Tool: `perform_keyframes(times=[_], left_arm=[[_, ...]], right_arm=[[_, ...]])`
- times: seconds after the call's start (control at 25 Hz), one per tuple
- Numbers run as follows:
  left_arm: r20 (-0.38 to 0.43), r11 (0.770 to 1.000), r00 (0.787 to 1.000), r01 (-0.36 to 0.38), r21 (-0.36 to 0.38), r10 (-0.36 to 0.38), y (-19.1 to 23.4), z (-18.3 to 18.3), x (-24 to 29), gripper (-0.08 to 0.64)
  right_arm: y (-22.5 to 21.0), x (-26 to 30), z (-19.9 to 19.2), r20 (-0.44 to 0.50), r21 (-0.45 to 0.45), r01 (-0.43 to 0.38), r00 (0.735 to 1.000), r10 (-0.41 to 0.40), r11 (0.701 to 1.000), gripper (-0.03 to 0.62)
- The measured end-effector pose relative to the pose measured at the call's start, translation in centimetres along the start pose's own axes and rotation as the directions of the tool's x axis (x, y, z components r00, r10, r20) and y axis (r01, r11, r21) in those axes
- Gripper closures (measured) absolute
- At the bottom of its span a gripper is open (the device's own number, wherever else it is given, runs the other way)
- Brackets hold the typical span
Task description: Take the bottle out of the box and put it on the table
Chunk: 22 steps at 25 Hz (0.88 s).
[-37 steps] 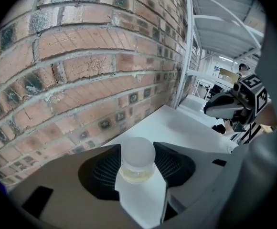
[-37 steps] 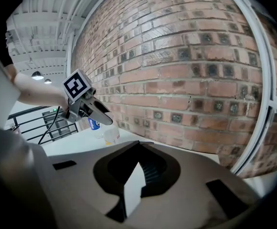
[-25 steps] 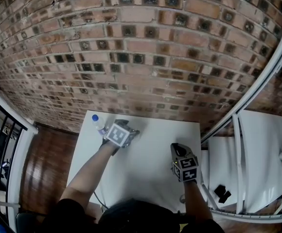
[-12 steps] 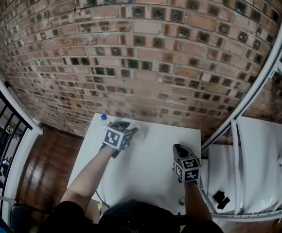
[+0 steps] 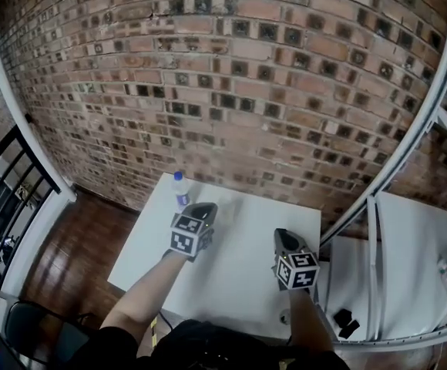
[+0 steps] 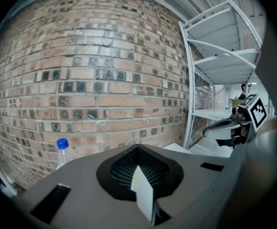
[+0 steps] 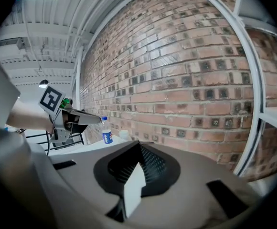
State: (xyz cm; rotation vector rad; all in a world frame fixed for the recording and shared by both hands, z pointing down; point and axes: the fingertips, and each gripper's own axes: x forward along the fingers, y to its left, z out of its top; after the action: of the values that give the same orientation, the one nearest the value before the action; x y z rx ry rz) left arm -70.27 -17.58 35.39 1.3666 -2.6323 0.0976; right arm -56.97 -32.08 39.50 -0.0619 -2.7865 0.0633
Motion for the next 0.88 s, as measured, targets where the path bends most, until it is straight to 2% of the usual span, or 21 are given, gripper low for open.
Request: perform_keyframes(times=[0.2,0.4,0.56,0.88], left_arm=[[0.138,1.0,0.99,-0.014,-0.014,0.016,-1.5,1.5,-4.2,0.56],[0.27,1.0,0.963,0.006,0.023,-0.012,-1.8,3.4,-9.5,0.559],[0.307,1.0,0.951,0.022,0.017,-0.026,0.6,3.2,-13.9,0.56],[0.37,0.996,0.924,0.083,0.038,-0.092,5.3,2.8,-24.4,0.56]], right_arm=[[1.6,-2.0,-0.2,0.049,0.026,-0.006,0.999,0.005,1.0,0.591],[3.9,-4.8,1.1,0.154,0.052,0.005,0.988,-0.013,0.999,0.591],[7.2,-6.4,2.8,0.22,0.064,0.058,0.973,-0.071,0.996,0.591],[18.6,-8.4,3.3,0.273,0.066,0.099,0.955,-0.113,0.993,0.591]])
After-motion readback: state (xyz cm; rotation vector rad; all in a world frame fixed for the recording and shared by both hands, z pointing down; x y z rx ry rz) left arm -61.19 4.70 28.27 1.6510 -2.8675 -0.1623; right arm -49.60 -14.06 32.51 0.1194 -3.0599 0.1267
